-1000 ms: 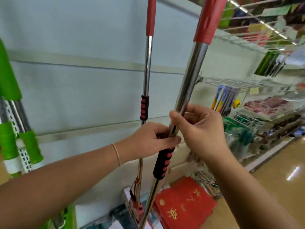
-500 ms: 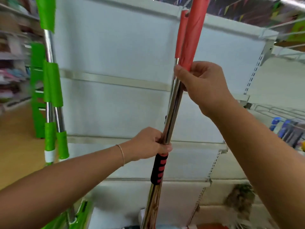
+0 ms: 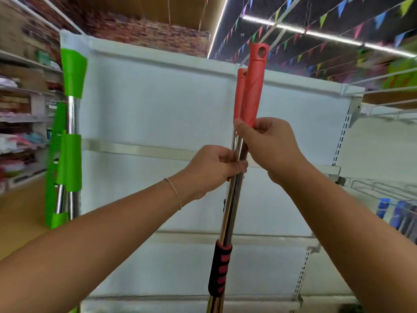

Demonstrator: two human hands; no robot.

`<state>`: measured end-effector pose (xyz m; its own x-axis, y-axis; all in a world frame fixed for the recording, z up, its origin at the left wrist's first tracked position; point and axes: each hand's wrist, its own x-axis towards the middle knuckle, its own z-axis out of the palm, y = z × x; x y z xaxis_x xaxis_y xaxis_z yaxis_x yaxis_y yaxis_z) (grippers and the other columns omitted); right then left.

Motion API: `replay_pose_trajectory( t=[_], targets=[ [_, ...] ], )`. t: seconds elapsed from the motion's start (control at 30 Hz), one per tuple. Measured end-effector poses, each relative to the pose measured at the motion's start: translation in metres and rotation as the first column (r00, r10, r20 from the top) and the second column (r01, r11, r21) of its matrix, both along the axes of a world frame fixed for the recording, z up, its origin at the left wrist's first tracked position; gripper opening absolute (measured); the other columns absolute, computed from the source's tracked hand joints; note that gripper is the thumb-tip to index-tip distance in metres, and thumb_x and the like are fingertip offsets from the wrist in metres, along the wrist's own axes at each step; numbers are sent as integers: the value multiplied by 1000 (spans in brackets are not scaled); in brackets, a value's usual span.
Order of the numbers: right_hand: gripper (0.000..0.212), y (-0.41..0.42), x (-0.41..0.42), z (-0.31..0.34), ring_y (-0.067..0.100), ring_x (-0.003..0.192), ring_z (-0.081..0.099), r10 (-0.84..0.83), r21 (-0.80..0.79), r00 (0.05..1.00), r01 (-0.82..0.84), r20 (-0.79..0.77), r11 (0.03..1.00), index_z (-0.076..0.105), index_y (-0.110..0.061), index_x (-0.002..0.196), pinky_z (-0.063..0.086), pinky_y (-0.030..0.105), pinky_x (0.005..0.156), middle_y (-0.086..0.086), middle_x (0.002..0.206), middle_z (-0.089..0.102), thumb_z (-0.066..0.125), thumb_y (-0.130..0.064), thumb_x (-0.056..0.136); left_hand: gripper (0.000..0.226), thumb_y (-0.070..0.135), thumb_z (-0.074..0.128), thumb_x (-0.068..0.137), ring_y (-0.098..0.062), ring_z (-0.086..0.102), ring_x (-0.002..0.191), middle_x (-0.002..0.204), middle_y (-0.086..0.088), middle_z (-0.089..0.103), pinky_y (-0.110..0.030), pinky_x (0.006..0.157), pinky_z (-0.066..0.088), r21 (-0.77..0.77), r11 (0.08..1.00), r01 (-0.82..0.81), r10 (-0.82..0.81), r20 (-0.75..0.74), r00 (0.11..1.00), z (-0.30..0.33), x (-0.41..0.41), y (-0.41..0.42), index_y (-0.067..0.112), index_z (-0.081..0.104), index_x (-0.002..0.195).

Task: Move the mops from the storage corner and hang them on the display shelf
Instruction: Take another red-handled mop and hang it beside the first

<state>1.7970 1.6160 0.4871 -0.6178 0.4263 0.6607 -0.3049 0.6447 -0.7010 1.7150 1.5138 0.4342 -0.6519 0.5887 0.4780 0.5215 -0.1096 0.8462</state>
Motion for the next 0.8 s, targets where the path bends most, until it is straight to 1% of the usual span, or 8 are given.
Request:
replay_pose_trajectory(
  t=[0.1, 0.17, 0.3, 0.4, 0.5, 0.57, 0.63, 0.8],
  targets=[
    [21, 6, 5, 18, 14, 63, 69, -7, 7, 997, 7, -71, 1000, 65, -20, 80, 56, 21, 58, 2, 76, 70, 68, -38, 91, 4, 12, 73, 86, -30, 72, 89, 88, -13, 75, -46, 92, 56, -49, 999, -1, 0, -18, 1000, 4, 5, 11, 11, 74, 82],
    [18, 7, 8, 26, 13, 68, 70, 3, 21, 996, -1, -90, 1000, 62, -25, 79, 57, 23, 64, -1, 79, 70, 69, -37, 91, 6, 14, 74, 85, -32, 71, 93, 92, -15, 75, -46, 92, 56, -68, 998, 11, -12, -12, 1000, 11, 6, 13, 8, 75, 86],
    [15, 10, 11, 34, 17, 69, 72, 18, 12, 988, -16, -151, 1000, 64, -23, 80, 62, 37, 74, 4, 77, 71, 70, -33, 90, 18, 15, 77, 82, -38, 69, 96, 96, -22, 73, -39, 82, 58, -18, 999, 50, -50, -24, 998, 32, 6, 16, -1, 74, 91],
    [16, 9, 12, 39, 19, 69, 71, 24, 15, 986, -22, -167, 1000, 64, -25, 77, 63, 38, 74, 7, 77, 71, 69, -32, 91, 18, 14, 77, 82, -38, 69, 96, 97, -22, 72, -44, 83, 59, 4, 998, 58, -57, -31, 998, 44, 8, 19, 0, 74, 92],
    [19, 8, 15, 43, 22, 74, 71, 22, 36, 984, -15, -179, 999, 64, -24, 75, 62, 40, 75, 12, 81, 72, 67, -30, 93, 19, 13, 78, 81, -34, 70, 93, 93, -17, 74, -37, 80, 59, 19, 999, 48, -46, -65, 997, 49, 10, 20, 2, 75, 95],
    [22, 7, 17, 47, 27, 79, 71, 24, 42, 981, -16, -194, 999, 63, -23, 73, 61, 44, 78, 18, 86, 72, 66, -29, 93, 22, 14, 79, 80, -32, 71, 91, 92, -17, 74, -36, 81, 59, 35, 998, 45, -41, -95, 995, 53, 11, 20, 1, 75, 96],
    [23, 7, 18, 51, 27, 82, 71, 26, 41, 978, -18, -206, 999, 62, -25, 72, 61, 39, 77, 17, 88, 72, 64, -29, 94, 22, 15, 80, 79, -28, 71, 86, 89, -15, 74, -34, 79, 59, 47, 998, 36, -31, -116, 993, 57, 13, 22, 1, 74, 96],
    [19, 12, 14, 58, 12, 75, 70, 10, 54, 977, 2, -215, 999, 59, -32, 76, 54, 22, 65, 1, 82, 71, 64, -33, 94, 9, 12, 78, 80, -15, 68, 72, 72, -2, 70, -25, 69, 55, 36, 999, 26, -21, -129, 991, 67, 14, 28, 5, 74, 84]
  ],
)
